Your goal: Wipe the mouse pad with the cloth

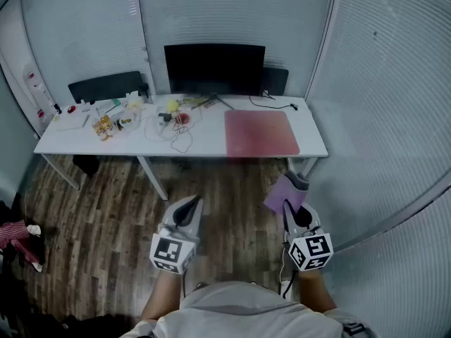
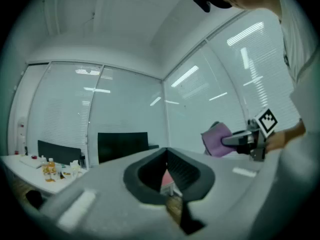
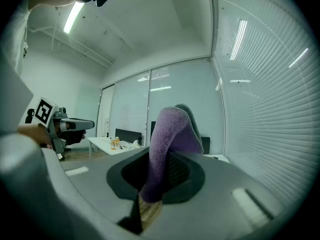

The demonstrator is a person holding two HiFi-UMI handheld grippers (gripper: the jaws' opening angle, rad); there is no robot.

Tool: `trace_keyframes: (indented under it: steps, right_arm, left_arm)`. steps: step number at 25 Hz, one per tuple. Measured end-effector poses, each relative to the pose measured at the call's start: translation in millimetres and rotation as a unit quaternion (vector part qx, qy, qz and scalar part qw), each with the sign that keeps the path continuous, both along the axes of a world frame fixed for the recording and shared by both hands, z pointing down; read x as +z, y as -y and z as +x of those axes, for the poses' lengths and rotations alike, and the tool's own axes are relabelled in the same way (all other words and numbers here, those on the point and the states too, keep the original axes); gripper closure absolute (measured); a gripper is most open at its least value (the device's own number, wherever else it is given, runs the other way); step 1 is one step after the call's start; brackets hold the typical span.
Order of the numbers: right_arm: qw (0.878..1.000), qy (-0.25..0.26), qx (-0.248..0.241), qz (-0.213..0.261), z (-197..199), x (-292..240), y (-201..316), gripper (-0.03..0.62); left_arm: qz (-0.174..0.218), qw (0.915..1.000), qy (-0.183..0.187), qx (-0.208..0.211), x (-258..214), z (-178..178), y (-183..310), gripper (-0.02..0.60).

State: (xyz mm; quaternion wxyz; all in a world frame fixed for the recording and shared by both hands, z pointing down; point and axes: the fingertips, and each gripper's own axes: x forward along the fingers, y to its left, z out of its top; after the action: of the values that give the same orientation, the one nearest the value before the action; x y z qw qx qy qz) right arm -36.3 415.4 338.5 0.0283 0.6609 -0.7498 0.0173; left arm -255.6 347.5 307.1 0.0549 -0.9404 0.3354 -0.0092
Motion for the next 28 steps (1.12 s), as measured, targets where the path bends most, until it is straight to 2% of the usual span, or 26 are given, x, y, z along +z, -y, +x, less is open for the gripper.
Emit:
trace_keyframes:
  steps: [15,19,28]
  right_arm:
    - [1.0,0.005,-0.009,0.0,-15.9,-2.9,-9.5,0.545]
    - [0.999,0.002,-0.033,0.002,-43.6,3.1,-12.4,0.542]
    - [0.999,0.026,-0.031,-0.024,-88.0,12.2,5.5,0.54]
  left_arm:
    - [-0.01,0.9999,0.003,0.01,-1.6,-5.1,-12.2,0.578]
    - [-0.011,0.9999,0.002,0.013,3.2,-17.3,-16.8,0.578]
    - [-0.013,0.9998,0.009,0.011,8.3,-69.0,-5.9,0.578]
